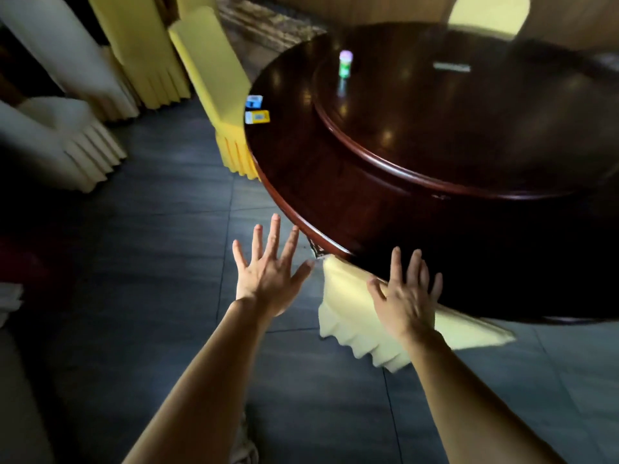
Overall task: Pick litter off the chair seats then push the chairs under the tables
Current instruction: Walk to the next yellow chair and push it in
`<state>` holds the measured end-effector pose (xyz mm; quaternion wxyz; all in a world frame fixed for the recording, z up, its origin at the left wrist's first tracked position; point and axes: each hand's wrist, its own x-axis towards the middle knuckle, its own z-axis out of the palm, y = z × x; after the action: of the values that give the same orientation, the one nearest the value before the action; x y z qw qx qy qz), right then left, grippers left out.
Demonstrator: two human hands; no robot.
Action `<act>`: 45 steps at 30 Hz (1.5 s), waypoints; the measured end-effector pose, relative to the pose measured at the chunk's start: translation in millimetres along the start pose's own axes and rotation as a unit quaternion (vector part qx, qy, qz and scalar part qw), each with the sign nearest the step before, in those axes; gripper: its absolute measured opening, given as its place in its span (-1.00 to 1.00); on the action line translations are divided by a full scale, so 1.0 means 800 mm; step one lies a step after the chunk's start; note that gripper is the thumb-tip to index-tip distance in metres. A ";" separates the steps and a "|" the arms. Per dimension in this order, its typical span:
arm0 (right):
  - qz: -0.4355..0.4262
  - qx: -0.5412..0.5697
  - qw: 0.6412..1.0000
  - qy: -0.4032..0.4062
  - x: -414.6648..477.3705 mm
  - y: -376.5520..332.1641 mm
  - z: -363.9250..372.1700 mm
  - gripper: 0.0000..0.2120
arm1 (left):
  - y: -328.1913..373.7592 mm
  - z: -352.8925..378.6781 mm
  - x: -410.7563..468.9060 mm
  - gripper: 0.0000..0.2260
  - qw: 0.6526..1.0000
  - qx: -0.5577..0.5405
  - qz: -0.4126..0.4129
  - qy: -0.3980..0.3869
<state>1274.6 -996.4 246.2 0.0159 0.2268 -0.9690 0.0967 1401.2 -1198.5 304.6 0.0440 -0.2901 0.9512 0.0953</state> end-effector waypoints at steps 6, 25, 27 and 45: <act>-0.048 0.015 0.999 0.005 0.078 -0.169 -0.020 -0.22 | -0.131 -0.070 0.053 -0.30 0.999 0.005 -0.041 0.024; -0.149 0.051 0.987 0.020 0.335 -0.551 -0.018 -0.14 | -0.423 -0.211 0.298 -0.28 0.989 0.001 -0.124 0.077; -0.165 0.042 0.985 0.022 0.369 -0.568 -0.007 -0.16 | -0.434 -0.212 0.333 -0.28 0.989 0.000 -0.130 0.066; -0.233 0.035 0.972 -0.005 0.744 -0.705 0.073 -0.19 | -0.526 -0.250 0.653 -0.31 0.973 -0.027 -0.228 0.023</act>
<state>990.9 -1763.1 335.2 0.0251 0.4470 -0.8856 0.1233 1198.6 -1866.7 362.1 0.0345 -0.5024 0.8579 0.1017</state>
